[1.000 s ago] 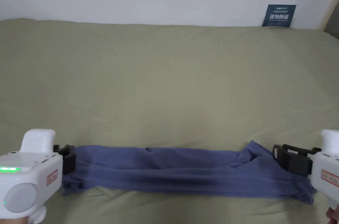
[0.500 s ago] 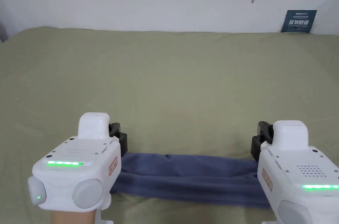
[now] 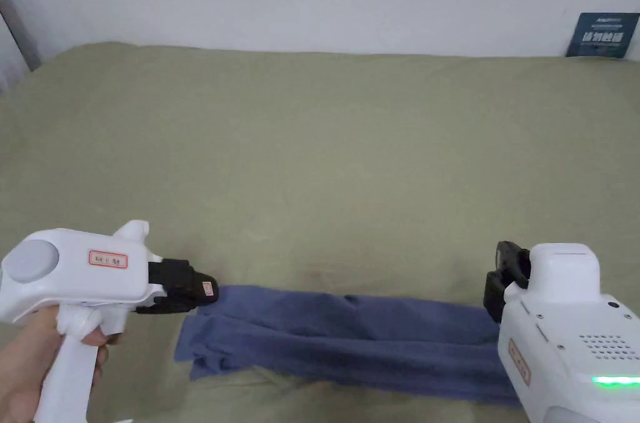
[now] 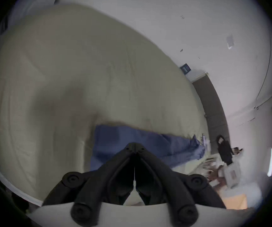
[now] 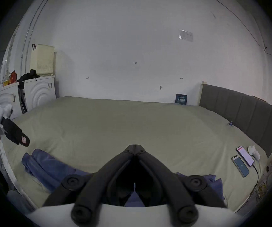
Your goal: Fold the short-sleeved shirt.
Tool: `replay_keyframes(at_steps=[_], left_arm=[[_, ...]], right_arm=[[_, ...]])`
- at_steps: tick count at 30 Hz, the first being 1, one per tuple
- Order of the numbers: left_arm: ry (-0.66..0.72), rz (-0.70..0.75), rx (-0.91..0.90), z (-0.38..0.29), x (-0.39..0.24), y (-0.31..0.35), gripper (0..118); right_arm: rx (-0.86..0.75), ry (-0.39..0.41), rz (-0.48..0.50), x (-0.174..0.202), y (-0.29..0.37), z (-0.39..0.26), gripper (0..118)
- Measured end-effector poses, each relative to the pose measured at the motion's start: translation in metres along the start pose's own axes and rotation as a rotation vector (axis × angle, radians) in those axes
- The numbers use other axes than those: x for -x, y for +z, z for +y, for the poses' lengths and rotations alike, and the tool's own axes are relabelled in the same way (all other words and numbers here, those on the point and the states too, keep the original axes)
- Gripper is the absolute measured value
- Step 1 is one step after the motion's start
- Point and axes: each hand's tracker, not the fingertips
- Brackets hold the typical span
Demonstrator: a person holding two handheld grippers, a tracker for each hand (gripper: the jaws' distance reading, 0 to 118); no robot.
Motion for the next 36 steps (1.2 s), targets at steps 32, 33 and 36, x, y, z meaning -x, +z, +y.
replay_keyframes(at_steps=[32,33,36], left_arm=[[0.107,-0.181,0.178,-0.01,0.043,-0.072,11],[0.098,-0.177,0.171,-0.009,0.041,-0.066,11],[0.087,-0.173,0.12,-0.012,0.036,-0.038,11]], right_arm=[[0.05,0.018,0.008,-0.007,-0.005,-0.002,0],[0.047,0.018,0.008,-0.008,-0.005,0.0,0],[0.036,0.011,0.012,-0.011,-0.001,0.004,0]])
